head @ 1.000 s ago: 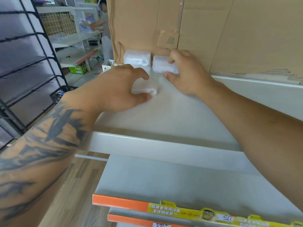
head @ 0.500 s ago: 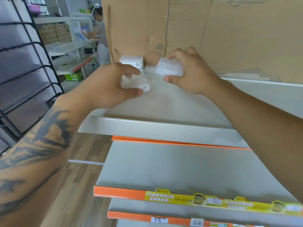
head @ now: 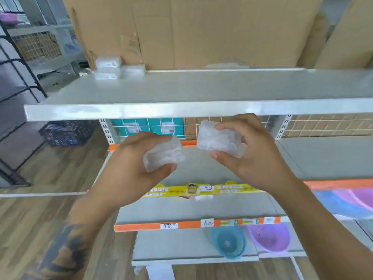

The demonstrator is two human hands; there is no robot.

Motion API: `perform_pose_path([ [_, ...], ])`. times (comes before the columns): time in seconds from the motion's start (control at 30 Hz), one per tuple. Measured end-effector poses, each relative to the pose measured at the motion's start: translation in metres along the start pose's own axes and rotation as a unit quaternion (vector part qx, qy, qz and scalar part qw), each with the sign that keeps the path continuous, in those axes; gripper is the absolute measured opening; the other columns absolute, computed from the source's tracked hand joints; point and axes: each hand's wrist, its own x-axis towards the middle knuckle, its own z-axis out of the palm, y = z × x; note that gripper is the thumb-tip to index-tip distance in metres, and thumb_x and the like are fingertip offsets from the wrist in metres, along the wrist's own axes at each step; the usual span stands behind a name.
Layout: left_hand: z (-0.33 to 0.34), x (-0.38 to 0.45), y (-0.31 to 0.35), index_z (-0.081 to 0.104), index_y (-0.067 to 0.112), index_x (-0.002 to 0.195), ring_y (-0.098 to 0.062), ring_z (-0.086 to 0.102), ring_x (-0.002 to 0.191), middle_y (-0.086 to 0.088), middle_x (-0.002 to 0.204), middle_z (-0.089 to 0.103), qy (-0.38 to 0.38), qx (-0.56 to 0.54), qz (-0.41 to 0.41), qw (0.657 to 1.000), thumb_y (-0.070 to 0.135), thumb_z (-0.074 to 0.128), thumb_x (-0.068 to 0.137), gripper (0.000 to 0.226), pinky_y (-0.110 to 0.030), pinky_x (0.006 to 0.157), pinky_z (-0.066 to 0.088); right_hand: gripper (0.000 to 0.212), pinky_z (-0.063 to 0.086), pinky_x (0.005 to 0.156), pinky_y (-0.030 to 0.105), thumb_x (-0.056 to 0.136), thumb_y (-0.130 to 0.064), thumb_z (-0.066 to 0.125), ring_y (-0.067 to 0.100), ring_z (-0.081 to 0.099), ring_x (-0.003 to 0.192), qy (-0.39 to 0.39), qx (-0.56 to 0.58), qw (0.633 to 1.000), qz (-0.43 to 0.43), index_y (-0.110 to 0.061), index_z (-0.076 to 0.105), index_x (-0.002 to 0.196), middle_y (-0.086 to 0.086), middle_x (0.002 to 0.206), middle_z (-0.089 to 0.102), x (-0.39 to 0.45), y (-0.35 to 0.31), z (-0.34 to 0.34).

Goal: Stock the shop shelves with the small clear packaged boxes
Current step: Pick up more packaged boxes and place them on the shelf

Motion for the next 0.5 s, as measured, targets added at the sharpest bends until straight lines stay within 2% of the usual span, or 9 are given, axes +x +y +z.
perform_pose_path([
  [0.07, 0.030, -0.019, 0.028, 0.066, 0.035, 0.129, -0.009, 0.060, 0.114, 0.017, 0.124, 0.066, -0.033, -0.005, 0.005, 0.999, 0.055, 0.074, 0.079, 0.055, -0.031, 0.102, 0.048, 0.054, 0.034, 0.095, 0.006, 0.071, -0.023, 0.092, -0.014, 0.046, 0.109, 0.009, -0.003, 1.000, 0.022, -0.024, 0.067, 0.118, 0.002, 0.119, 0.055, -0.048, 0.013, -0.017],
  [0.2, 0.087, -0.052, 0.083, 0.064, 0.041, 0.131, -0.008, 0.060, 0.114, 0.021, 0.123, 0.062, -0.080, -0.031, 0.001, 0.996, 0.054, 0.074, 0.078, 0.056, -0.033, 0.101, 0.049, 0.056, 0.037, 0.096, 0.007, 0.073, -0.019, 0.092, -0.002, 0.053, 0.112, 0.019, 0.021, 0.996, 0.080, -0.024, 0.067, 0.122, 0.000, 0.121, 0.052, -0.137, 0.033, -0.053],
  [0.33, 0.140, -0.075, 0.131, 0.064, 0.042, 0.130, 0.001, 0.058, 0.116, 0.026, 0.123, 0.061, -0.109, -0.065, 0.004, 0.992, 0.049, 0.078, 0.078, 0.054, -0.019, 0.100, 0.043, 0.055, 0.037, 0.098, 0.008, 0.073, -0.016, 0.091, 0.000, 0.053, 0.116, 0.020, 0.015, 0.994, 0.108, -0.021, 0.068, 0.123, -0.001, 0.122, 0.052, -0.208, 0.048, -0.090],
  [0.4, 0.166, -0.081, 0.152, 0.065, 0.042, 0.130, 0.004, 0.056, 0.118, 0.029, 0.124, 0.059, -0.134, -0.087, 0.005, 0.987, 0.047, 0.081, 0.078, 0.054, -0.009, 0.099, 0.038, 0.056, 0.035, 0.097, 0.005, 0.074, -0.017, 0.091, 0.000, 0.053, 0.116, 0.013, 0.021, 0.990, 0.141, -0.025, 0.067, 0.124, -0.006, 0.123, 0.050, -0.238, 0.057, -0.108],
  [0.5, 0.199, -0.088, 0.182, 0.065, 0.042, 0.130, 0.004, 0.054, 0.121, 0.030, 0.126, 0.059, -0.166, -0.109, 0.005, 0.980, 0.049, 0.076, 0.077, 0.055, -0.004, 0.099, 0.033, 0.058, 0.038, 0.093, 0.005, 0.073, -0.019, 0.091, 0.001, 0.054, 0.113, 0.019, 0.023, 0.982, 0.189, -0.032, 0.066, 0.124, -0.011, 0.121, 0.049, -0.275, 0.072, -0.133],
])
